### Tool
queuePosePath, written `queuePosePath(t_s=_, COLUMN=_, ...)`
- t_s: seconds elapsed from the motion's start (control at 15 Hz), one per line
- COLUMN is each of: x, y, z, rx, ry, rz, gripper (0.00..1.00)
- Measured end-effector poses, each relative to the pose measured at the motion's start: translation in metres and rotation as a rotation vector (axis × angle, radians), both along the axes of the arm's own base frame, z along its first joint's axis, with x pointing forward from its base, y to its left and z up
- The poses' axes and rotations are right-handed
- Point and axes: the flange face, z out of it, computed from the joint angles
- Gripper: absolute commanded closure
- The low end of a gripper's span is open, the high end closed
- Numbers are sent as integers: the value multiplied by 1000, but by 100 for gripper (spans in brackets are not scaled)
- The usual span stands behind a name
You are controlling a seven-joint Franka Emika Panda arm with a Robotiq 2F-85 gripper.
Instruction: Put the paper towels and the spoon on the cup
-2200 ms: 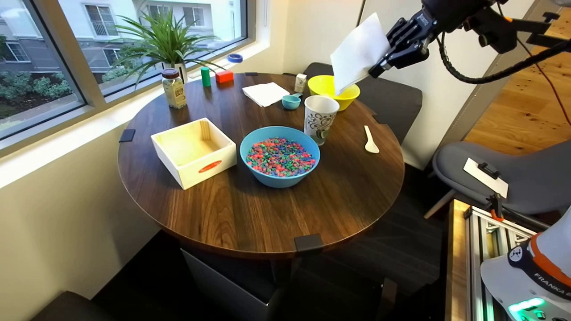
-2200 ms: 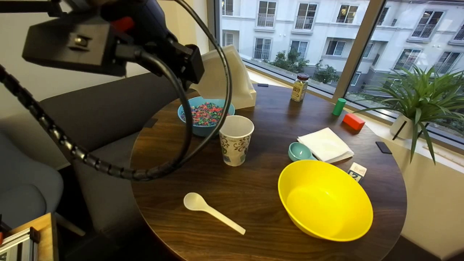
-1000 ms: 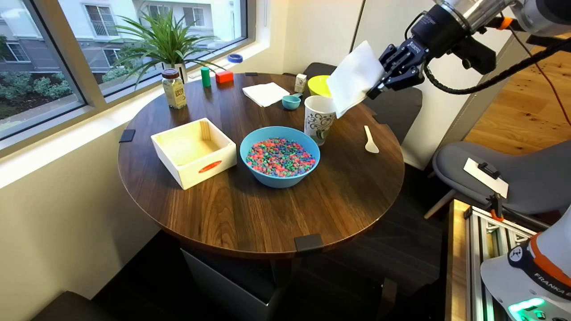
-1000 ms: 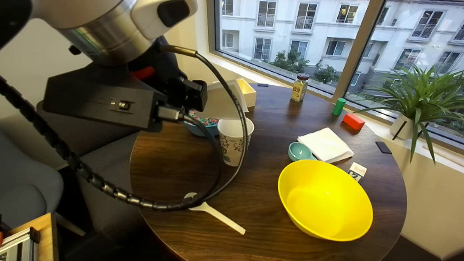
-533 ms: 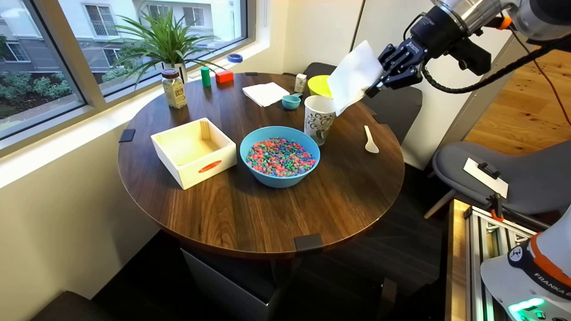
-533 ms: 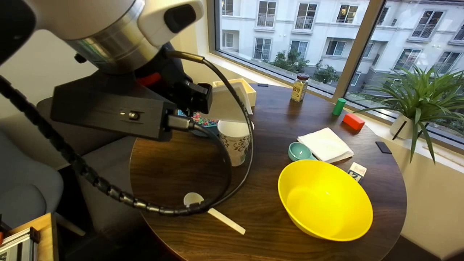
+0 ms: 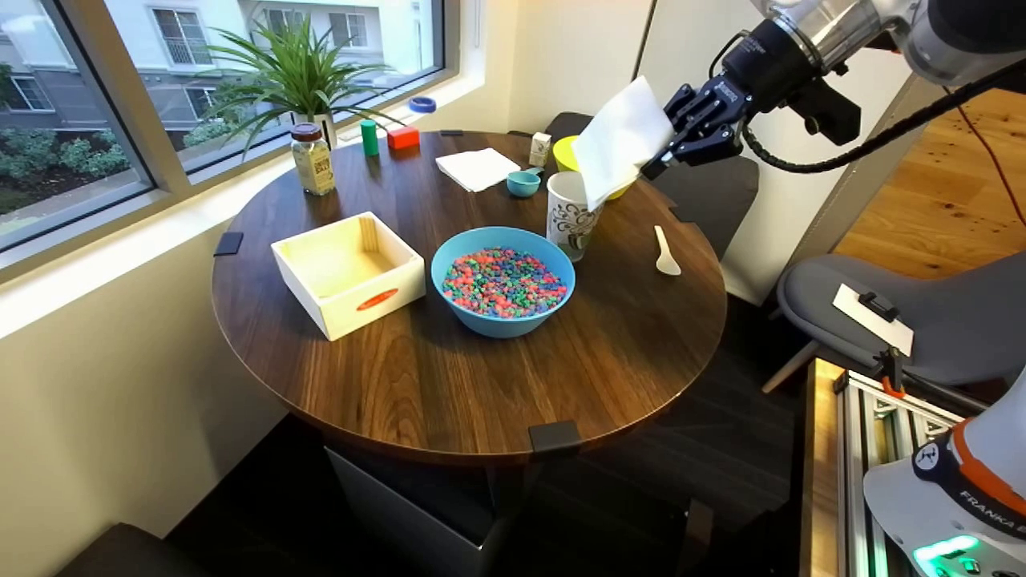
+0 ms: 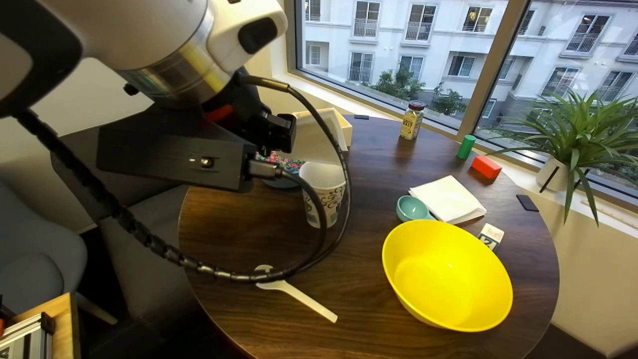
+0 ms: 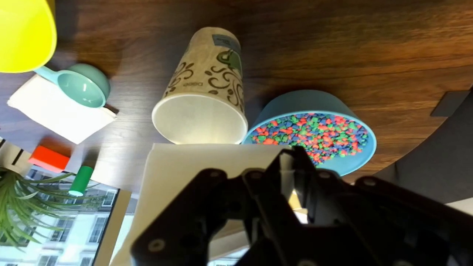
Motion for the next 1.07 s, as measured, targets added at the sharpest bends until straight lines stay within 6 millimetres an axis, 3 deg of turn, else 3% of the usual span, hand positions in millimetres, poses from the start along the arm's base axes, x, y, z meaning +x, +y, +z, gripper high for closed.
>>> queuePosePath(t_s=1.07, x=10, y=-8, z=-29, rx=9, ry=56, rz=1, gripper=98)
